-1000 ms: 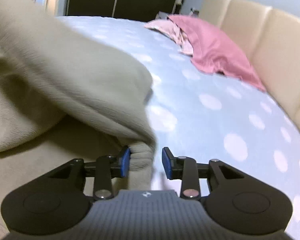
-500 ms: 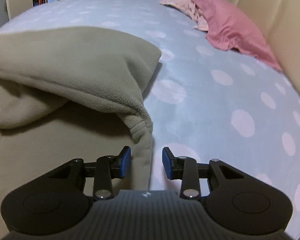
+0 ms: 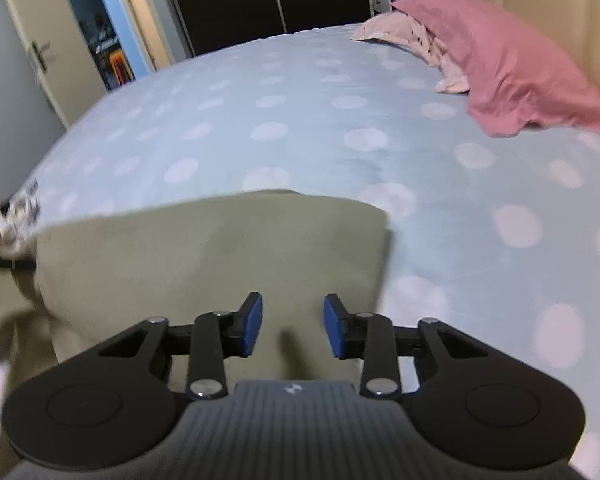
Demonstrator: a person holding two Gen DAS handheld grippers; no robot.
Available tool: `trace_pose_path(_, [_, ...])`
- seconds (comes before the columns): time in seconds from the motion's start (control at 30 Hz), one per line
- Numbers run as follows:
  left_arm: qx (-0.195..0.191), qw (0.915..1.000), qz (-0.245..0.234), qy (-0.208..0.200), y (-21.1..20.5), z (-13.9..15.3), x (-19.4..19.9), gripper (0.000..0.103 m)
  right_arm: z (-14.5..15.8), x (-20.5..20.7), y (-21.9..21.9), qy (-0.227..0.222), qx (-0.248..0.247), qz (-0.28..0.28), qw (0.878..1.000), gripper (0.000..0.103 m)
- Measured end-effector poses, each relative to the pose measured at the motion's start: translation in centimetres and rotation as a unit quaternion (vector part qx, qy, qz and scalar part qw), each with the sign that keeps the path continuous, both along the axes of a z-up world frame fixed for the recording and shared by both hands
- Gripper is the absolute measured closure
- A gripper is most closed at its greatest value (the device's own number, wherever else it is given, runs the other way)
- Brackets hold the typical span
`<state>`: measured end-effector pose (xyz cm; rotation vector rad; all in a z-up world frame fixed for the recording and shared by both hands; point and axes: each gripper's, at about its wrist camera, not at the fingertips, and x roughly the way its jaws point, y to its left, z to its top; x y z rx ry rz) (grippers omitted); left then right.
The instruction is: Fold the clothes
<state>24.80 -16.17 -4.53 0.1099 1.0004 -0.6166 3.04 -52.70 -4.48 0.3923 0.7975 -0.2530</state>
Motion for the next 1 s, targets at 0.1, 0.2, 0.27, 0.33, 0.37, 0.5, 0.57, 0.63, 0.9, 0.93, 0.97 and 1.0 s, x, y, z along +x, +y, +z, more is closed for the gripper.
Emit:
trace_pose_path(0.1, [0.011,0.9999,-0.002,-0.003,0.0,-0.6,0.3,0.100,-3.7,1.8,-1.5,0.052,0.051,-0.020,0.997,0.070])
trace_pose_path(0.2, [0.013,0.9999,0.001,0.008,0.2,-1.3,0.9,0.100,-7.3,1.9,-2.9,0.100,0.059,-0.041,0.992,0.099])
trace_pose_path(0.27, [0.011,0.9999,-0.001,0.012,0.3,-1.6,1.1,0.100,-7.5,1.3,-3.9,0.095,0.076,-0.056,0.991,0.103])
trace_pose_path(0.33, [0.007,0.9999,-0.006,0.009,0.3,-1.6,1.1,0.099,-6.5,0.7,-4.3,0.096,0.065,-0.067,0.991,0.100])
trace_pose_path(0.37, [0.006,0.9999,-0.008,0.008,0.4,-1.6,1.1,0.099,-5.9,0.4,-4.2,0.099,0.045,-0.072,0.991,0.087])
trace_pose_path(0.5, [-0.003,1.0000,-0.009,0.001,0.6,-1.1,0.5,0.097,-3.5,-1.4,-3.9,0.084,0.031,-0.068,0.994,0.069])
trace_pose_path(0.57, [-0.010,0.9999,-0.010,-0.006,0.8,-0.6,0.1,0.094,-2.3,-2.3,-3.3,0.063,0.052,-0.053,0.995,0.069])
trace_pose_path(0.63, [-0.015,0.9997,-0.012,-0.011,1.0,-0.1,-0.3,0.094,-2.1,-2.6,-2.6,0.053,0.060,-0.018,0.997,0.070])
trace_pose_path(0.9, [-0.007,0.9995,-0.004,-0.030,1.3,1.4,-2.4,0.083,-4.5,-2.7,-1.5,0.130,0.037,0.030,0.990,0.069])
trace_pose_path(0.93, [-0.012,0.9993,-0.003,-0.036,1.5,1.9,-2.8,0.081,-3.8,-3.1,-1.8,0.123,0.040,0.022,0.991,0.069])
trace_pose_path(0.97, [-0.015,0.9990,-0.001,-0.042,1.8,2.4,-3.1,0.079,-3.0,-3.5,-1.9,0.115,0.037,0.017,0.993,0.068])
trace_pose_path(1.0, [-0.018,0.9988,0.001,-0.046,2.1,2.8,-3.4,0.078,-2.3,-3.8,-2.0,0.108,0.033,0.012,0.994,0.068])
